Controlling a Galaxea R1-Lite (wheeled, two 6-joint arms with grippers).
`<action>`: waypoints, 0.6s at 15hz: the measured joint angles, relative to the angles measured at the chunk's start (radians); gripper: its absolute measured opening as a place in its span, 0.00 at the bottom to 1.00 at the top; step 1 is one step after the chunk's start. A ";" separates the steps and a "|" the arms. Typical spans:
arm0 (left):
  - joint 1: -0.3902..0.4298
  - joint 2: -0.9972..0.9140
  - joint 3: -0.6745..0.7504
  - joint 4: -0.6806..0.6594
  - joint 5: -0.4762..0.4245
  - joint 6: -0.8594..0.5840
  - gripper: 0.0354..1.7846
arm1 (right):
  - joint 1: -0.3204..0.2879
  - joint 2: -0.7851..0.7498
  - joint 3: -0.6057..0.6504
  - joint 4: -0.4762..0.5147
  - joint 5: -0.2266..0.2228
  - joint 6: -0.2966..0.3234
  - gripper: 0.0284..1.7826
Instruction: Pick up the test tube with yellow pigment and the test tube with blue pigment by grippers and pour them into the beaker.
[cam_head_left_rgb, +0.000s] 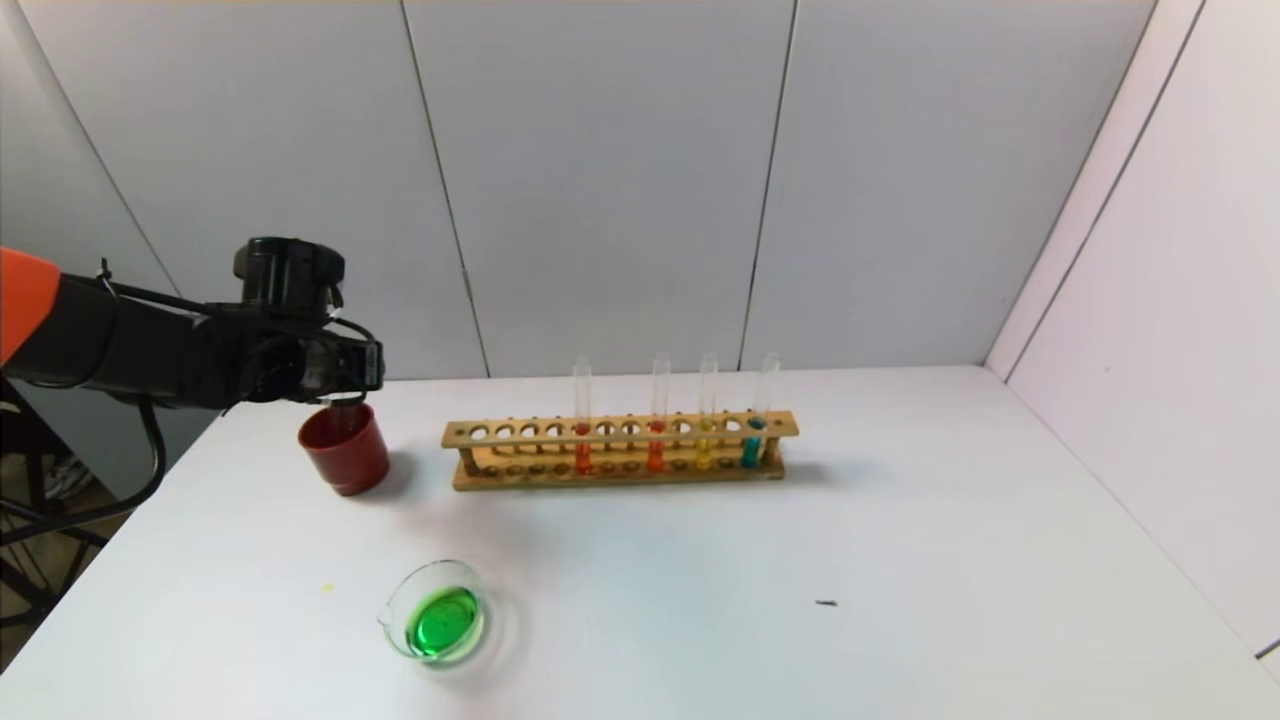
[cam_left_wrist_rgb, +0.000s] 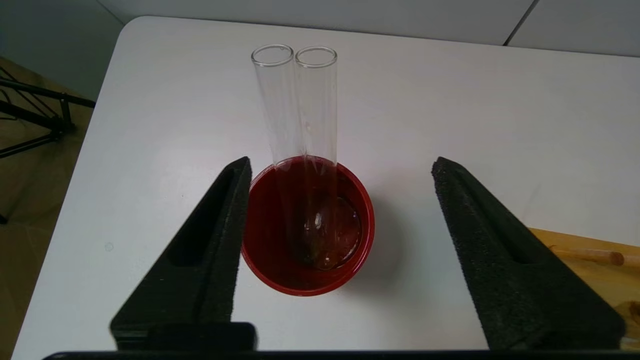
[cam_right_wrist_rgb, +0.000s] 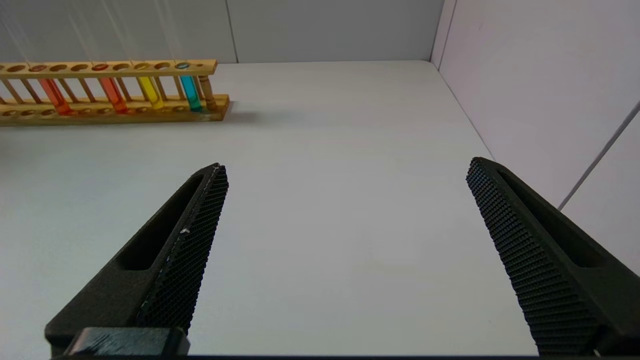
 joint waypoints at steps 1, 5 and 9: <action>0.001 -0.014 0.007 0.000 0.000 0.000 0.81 | 0.000 0.000 0.000 0.000 0.000 0.000 0.98; -0.002 -0.141 0.054 0.000 -0.008 0.049 0.97 | 0.000 0.000 0.000 0.000 0.000 0.000 0.98; -0.002 -0.372 0.163 0.004 -0.034 0.106 0.98 | 0.000 0.000 0.000 0.000 0.000 0.000 0.98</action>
